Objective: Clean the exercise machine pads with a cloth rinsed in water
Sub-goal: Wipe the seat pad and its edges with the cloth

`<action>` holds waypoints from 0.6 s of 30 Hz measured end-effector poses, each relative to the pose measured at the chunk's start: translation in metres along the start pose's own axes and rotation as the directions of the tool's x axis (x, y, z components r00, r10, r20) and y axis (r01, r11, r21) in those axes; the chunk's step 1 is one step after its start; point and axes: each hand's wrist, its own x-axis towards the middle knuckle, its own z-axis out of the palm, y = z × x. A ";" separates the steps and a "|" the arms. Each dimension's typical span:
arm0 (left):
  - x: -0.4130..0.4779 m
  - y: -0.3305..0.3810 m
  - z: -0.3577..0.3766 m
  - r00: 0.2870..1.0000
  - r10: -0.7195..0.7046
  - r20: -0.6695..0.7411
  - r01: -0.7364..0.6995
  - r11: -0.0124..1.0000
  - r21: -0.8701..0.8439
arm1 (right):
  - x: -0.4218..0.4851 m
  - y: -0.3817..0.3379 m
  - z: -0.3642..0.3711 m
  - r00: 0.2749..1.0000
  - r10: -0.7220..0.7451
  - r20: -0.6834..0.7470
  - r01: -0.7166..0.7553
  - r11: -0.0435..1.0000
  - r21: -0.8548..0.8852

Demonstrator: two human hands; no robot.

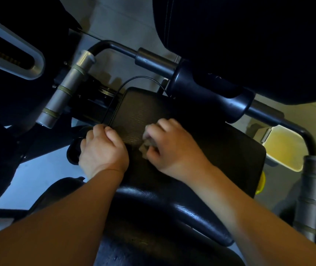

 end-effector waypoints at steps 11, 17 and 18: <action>0.000 -0.001 0.000 1.000 0.007 -0.009 -0.007 1.000 -0.001 | 0.004 0.011 0.004 0.974 0.154 -0.169 -0.154 0.988 0.014; 0.001 -0.001 0.000 1.000 0.011 -0.003 -0.011 1.000 0.006 | -0.002 0.008 -0.026 0.935 0.353 -0.031 -0.223 0.654 0.723; 0.001 -0.001 0.000 1.000 0.011 -0.004 -0.011 1.000 0.005 | 0.000 0.015 -0.026 0.916 0.402 -0.005 -0.282 0.652 0.704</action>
